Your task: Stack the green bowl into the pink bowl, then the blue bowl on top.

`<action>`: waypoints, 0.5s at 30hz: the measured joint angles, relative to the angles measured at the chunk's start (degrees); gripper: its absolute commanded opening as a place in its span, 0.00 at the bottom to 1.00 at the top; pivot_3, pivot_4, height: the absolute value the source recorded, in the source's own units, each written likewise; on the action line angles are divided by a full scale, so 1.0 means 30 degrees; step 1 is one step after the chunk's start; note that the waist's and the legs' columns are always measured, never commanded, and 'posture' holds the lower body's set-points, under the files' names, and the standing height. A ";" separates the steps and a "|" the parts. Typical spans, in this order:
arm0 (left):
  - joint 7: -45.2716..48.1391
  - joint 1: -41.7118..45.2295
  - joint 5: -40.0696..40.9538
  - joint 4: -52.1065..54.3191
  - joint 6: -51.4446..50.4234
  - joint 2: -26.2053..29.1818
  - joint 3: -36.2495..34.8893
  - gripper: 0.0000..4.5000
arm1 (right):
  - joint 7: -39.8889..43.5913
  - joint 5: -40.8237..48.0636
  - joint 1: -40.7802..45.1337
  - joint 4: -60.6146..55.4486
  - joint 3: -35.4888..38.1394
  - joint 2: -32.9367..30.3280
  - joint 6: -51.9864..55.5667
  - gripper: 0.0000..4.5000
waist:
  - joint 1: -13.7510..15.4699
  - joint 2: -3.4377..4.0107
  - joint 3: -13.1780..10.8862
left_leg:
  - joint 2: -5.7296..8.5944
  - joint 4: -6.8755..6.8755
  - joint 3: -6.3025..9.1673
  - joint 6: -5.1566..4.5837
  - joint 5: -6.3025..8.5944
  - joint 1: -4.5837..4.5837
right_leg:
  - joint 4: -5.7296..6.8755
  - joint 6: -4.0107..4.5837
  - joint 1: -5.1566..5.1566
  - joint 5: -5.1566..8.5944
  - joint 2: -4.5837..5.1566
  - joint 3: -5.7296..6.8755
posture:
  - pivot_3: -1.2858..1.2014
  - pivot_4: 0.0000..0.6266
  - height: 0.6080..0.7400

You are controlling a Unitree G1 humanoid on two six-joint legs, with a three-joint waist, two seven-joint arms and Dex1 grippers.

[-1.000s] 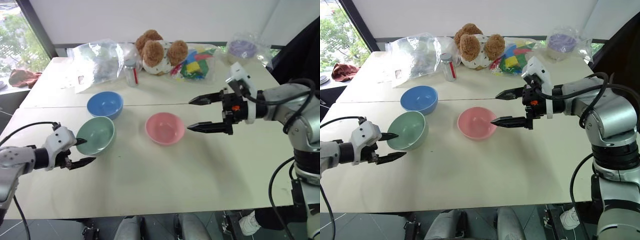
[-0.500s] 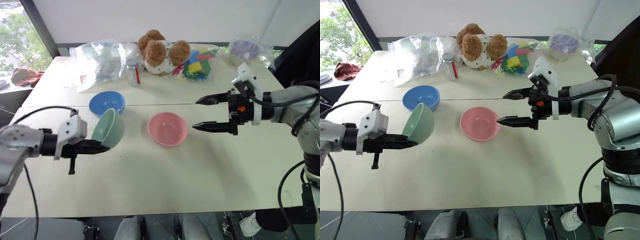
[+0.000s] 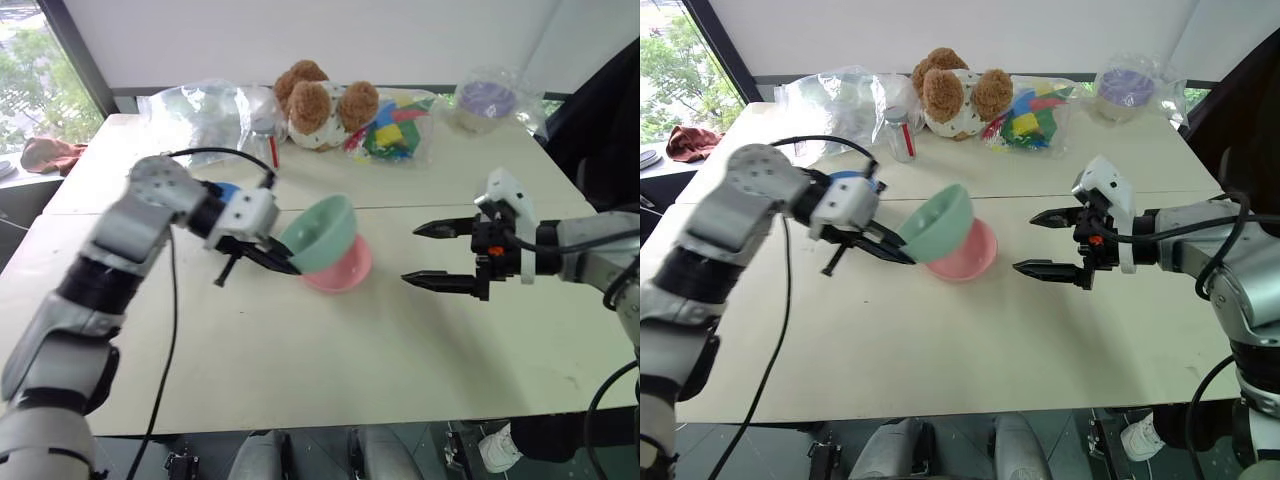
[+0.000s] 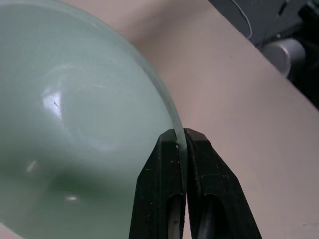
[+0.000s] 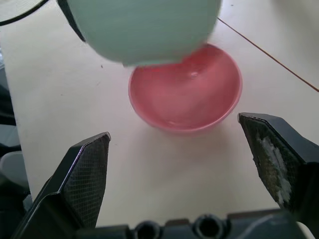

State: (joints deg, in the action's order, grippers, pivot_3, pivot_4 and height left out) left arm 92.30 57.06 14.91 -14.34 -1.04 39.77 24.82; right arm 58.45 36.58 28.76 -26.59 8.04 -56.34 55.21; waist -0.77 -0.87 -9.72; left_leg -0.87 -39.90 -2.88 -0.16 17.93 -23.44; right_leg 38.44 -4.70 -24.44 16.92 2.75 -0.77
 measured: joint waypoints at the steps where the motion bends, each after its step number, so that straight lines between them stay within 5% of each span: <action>1: -0.0002 0.0291 -0.0440 -0.0944 0.1005 -0.0460 0.0430 0.00 | -0.0190 0.0163 -0.0242 -0.0287 0.0307 -0.0055 0.0135 1.00 | 0.0026 0.0000 0.0000 | -0.0001 -0.0009 0.0004 0.0000 0.0000 -0.0001 | 0.0005 -0.0003 0.0002 -0.0002 0.0000 0.0001 | 0.52 0.24 1.00; 7: -0.0001 0.1659 -0.3715 -0.6071 0.6740 -0.2408 0.2029 0.00 | -0.1365 0.1184 -0.1605 -0.1710 0.1706 -0.0344 0.1084 1.00 | 0.0057 -0.0004 -0.0002 | 0.0004 -0.0033 -0.0001 -0.0008 0.0005 -0.0005 | 0.0003 -0.0023 0.0012 -0.0013 -0.0002 -0.0013 | 0.52 0.24 1.00; 10: 0.0001 0.1994 -0.4271 -0.7229 0.7621 -0.2850 0.2127 0.22 | -0.1769 0.1585 -0.1926 -0.2011 0.2073 -0.0345 0.1264 1.00 | 0.0058 -0.0005 -0.0003 | 0.0001 -0.0032 0.0004 -0.0011 0.0006 -0.0006 | 0.0003 -0.0025 0.0012 -0.0014 -0.0007 -0.0013 | 0.52 0.24 1.00; 15: 0.0002 0.2358 -0.4276 -0.7552 0.7212 -0.3129 0.2195 0.76 | -0.2244 0.1801 -0.2108 -0.2186 0.2222 -0.0389 0.1298 1.00 | 0.0055 -0.0005 -0.0003 | -0.0001 -0.0033 0.0008 -0.0012 0.0007 -0.0007 | 0.0004 -0.0026 0.0012 -0.0014 -0.0006 -0.0016 | 0.52 0.24 1.00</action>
State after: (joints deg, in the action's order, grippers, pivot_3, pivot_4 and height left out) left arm 92.30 64.14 2.08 -36.99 20.60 30.39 31.40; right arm 51.72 41.98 22.44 -33.15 14.70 -57.51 59.11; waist -0.60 -0.89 -9.72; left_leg -0.87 -40.00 -2.85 -0.20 17.95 -23.46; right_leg 38.45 -4.78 -24.40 16.88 2.73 -0.81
